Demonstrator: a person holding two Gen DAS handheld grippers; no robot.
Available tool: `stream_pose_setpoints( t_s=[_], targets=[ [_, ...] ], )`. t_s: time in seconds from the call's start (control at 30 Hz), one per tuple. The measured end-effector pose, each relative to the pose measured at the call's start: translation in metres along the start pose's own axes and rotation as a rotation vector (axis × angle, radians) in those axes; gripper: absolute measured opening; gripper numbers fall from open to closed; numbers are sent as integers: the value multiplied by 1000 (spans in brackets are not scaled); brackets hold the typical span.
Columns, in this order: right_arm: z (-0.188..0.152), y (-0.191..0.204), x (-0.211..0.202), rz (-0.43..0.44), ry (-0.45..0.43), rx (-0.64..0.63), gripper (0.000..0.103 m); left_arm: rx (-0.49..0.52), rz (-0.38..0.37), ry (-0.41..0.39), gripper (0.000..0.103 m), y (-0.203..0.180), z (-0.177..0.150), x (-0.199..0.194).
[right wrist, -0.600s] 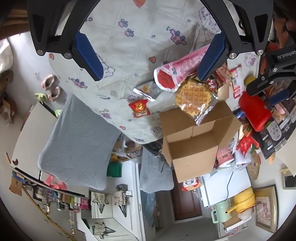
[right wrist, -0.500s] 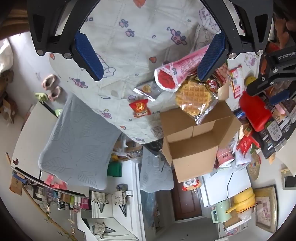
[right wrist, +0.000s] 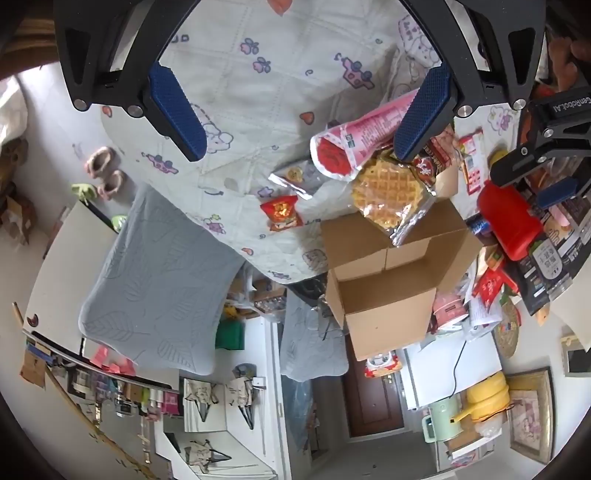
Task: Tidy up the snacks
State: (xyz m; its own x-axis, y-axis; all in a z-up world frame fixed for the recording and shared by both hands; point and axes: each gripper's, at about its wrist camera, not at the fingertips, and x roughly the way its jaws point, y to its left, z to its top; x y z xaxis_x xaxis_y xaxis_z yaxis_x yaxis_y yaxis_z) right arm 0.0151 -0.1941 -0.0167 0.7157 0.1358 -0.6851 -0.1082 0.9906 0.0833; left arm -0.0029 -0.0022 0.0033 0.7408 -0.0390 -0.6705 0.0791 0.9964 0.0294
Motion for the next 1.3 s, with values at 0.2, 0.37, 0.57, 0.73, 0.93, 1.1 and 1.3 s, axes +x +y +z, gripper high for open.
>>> stream_pose_setpoints(
  t_s=[0.2,0.37,0.57,0.73,0.93,1.1,1.3],
  targets=[
    [-3,3,2,-1,0,0,103,2,-6,-4,103,-1,0,-1],
    [0,-1,-1,0,0,0,103,4,-10,-7,103,-1,0,-2],
    [-1,-2,-1,-2,-2,2,103,5,-16,-4,103,-2,0,-3],
    [-2,-1,-1,-2,-3,0,103,6,-21,-3,103,-2,0,-3],
    [-1,-2,-2,-1,-3,-1,103,6,-24,-4,103,-3,0,-3],
    [-2,-1,-2,-2,-5,0,103,6,-24,-4,103,-3,0,-3],
    [-3,-1,-3,-1,-6,0,103,5,-25,-6,103,-6,-1,-4]
  ],
)
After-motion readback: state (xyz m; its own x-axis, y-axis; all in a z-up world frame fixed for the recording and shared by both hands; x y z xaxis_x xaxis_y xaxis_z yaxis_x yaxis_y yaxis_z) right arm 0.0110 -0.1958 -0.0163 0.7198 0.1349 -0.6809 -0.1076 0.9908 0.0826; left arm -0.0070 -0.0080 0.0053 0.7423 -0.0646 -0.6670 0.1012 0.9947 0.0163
